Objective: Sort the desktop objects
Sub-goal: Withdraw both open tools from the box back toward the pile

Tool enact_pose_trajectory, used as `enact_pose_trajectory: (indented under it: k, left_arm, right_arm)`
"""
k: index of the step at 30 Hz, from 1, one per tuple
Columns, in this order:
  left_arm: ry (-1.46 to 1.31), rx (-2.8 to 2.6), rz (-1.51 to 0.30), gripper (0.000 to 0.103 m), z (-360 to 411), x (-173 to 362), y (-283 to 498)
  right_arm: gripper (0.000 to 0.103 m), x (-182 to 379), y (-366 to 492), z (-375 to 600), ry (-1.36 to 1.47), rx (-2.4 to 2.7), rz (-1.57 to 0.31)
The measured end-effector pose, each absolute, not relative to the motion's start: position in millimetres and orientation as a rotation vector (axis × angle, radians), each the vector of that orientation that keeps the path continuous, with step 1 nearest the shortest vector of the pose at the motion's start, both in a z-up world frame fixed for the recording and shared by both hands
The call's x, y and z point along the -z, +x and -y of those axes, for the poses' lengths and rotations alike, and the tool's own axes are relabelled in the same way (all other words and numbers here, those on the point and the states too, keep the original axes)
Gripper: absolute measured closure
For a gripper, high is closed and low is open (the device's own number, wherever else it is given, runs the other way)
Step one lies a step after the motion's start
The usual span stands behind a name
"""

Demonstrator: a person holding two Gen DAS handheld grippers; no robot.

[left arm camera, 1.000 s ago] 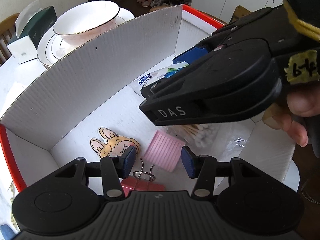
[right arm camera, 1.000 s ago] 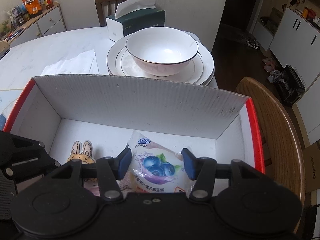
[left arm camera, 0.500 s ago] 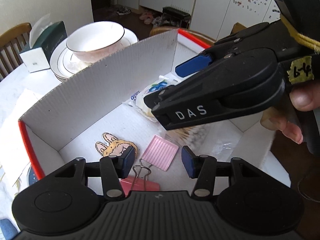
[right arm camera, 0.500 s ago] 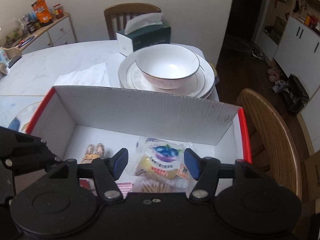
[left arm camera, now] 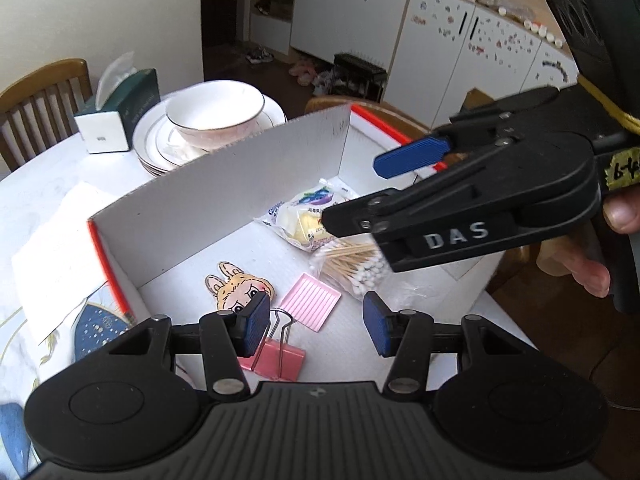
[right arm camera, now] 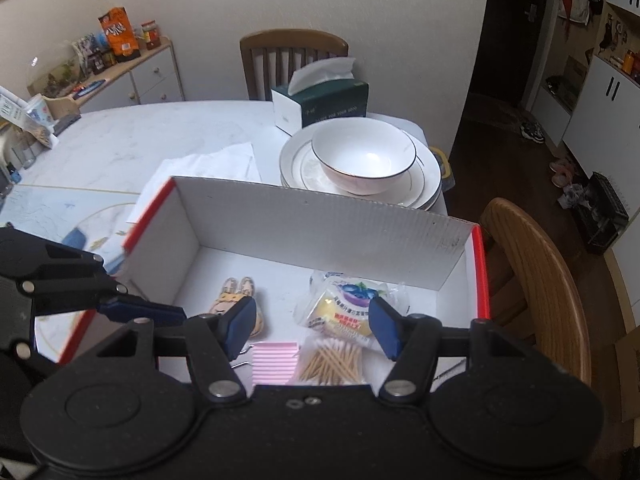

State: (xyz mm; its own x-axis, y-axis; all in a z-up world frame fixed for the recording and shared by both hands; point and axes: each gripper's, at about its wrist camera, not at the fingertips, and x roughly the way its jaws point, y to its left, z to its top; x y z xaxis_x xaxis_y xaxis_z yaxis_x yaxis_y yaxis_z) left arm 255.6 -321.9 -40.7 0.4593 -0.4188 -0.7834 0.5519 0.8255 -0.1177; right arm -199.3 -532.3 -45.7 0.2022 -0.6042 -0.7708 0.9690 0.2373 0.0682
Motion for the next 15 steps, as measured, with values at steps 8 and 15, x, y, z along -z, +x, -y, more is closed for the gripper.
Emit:
enact_pose_trajectory:
  k: [8,15]
  left_arm:
    - [0.119,0.589,-0.847,0.051,301,19,229]
    - [0.083,0.564,-0.807,0.050,266,8,207]
  right_arm:
    - [0.041,24,-187,503,0.580,1.194,-0.654]
    - [0.039,11,-160,483,0.566,1.191,-0.614]
